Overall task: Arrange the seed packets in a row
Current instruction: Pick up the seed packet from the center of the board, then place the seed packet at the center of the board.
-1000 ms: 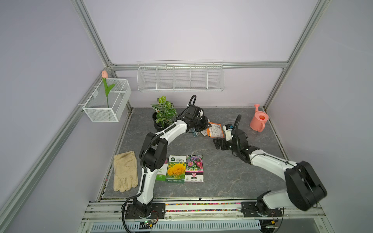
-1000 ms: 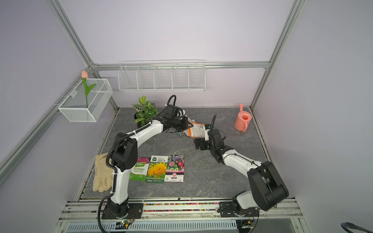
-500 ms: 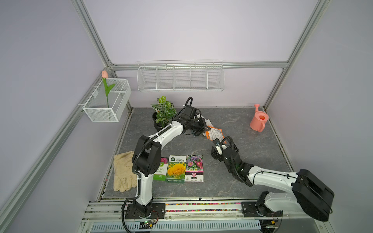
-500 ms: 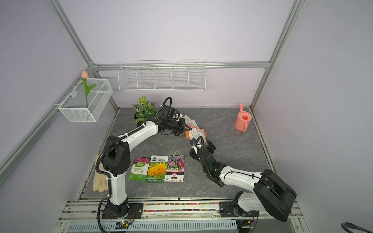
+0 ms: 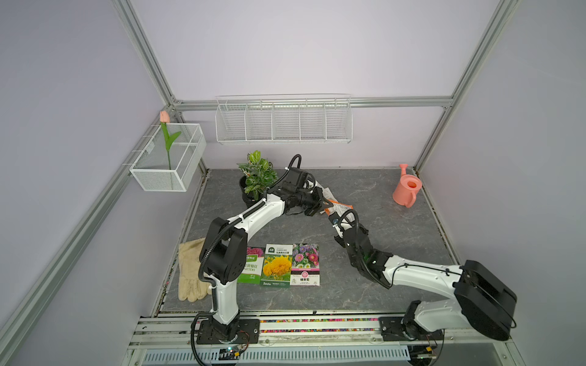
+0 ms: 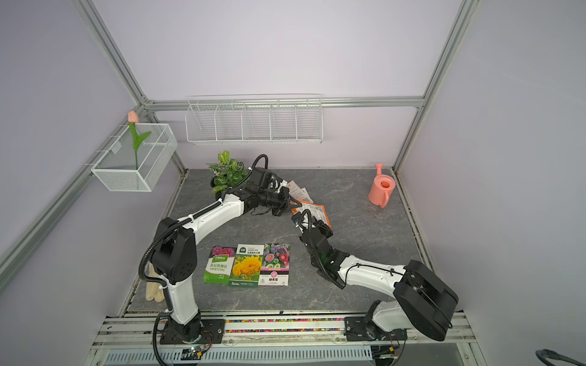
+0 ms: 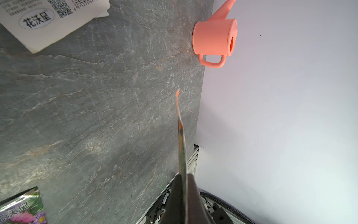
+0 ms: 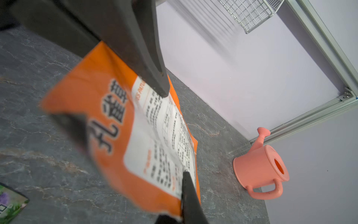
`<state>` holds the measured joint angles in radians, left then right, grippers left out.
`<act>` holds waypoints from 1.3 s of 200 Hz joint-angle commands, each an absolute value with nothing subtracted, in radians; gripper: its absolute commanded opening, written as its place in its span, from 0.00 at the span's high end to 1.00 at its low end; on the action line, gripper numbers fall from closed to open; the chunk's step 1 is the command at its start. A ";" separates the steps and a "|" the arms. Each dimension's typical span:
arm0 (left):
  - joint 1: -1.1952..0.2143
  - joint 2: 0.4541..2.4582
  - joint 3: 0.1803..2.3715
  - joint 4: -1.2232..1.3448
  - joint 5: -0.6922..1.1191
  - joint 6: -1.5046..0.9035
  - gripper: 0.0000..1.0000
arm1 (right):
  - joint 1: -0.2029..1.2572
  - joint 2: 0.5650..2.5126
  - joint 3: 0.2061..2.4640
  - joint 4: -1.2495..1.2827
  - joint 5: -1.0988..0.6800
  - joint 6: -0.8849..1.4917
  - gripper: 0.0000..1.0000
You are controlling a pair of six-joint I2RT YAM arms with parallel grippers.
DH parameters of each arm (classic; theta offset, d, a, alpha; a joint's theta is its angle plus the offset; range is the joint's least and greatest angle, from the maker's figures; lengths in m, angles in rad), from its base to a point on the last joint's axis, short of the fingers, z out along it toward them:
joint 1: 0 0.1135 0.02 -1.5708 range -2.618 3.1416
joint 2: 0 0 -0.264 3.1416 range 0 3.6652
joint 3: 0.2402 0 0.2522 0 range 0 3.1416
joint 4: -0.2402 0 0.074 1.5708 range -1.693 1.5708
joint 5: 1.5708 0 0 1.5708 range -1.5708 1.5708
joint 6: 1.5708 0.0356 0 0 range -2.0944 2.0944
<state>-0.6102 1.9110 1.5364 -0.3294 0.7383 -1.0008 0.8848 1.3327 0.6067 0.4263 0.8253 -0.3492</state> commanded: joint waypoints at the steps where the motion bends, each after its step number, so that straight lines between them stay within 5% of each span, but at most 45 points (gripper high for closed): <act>1: -0.612 1.883 1.529 -0.301 0.746 -1.008 0.71 | 0.875 1.267 0.655 0.275 0.762 -0.247 0.93; 16: -0.605 1.871 1.532 -0.320 0.721 -0.984 0.37 | 0.856 1.220 0.672 0.162 0.638 -0.163 0.93; 49: -0.577 1.786 1.538 -0.443 0.529 -0.883 0.09 | 0.763 1.111 0.695 -0.053 0.277 0.036 0.93; 107: -0.574 1.612 1.468 -0.518 0.218 -0.777 0.06 | 0.641 1.072 0.712 -0.220 -0.328 0.324 0.93; 166: -0.574 1.503 1.378 -0.483 0.182 -0.752 0.06 | 0.485 1.189 0.638 -0.257 -0.720 0.525 0.93; 224: -0.574 1.446 1.321 -0.453 0.198 -0.737 0.06 | 0.356 1.322 0.592 -0.218 -0.892 0.569 0.93; 260: -0.574 1.431 1.299 -0.447 0.215 -0.729 0.06 | 0.329 1.438 0.632 -0.337 -0.848 0.458 0.93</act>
